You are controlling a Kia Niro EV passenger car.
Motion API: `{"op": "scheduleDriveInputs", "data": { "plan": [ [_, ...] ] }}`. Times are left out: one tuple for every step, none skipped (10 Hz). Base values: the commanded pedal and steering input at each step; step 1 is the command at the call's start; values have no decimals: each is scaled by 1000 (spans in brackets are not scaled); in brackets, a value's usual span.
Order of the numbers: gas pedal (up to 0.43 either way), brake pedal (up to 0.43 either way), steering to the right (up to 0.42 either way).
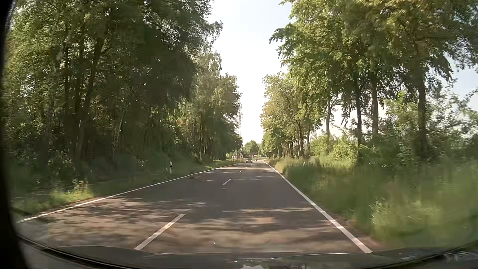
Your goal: Follow the waypoints while adhering to traffic rules and regulations
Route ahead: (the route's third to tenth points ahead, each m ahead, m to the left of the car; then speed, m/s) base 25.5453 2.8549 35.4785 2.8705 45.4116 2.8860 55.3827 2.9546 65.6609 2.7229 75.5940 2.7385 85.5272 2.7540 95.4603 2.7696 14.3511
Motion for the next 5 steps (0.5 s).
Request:
{"op": "scheduleDriveInputs", "data": {
  "plan": [
    [339, 0, 1],
    [339, 0, 1],
    [319, 0, 4],
    [311, 0, 5],
    [299, 0, 5]
  ]
}}
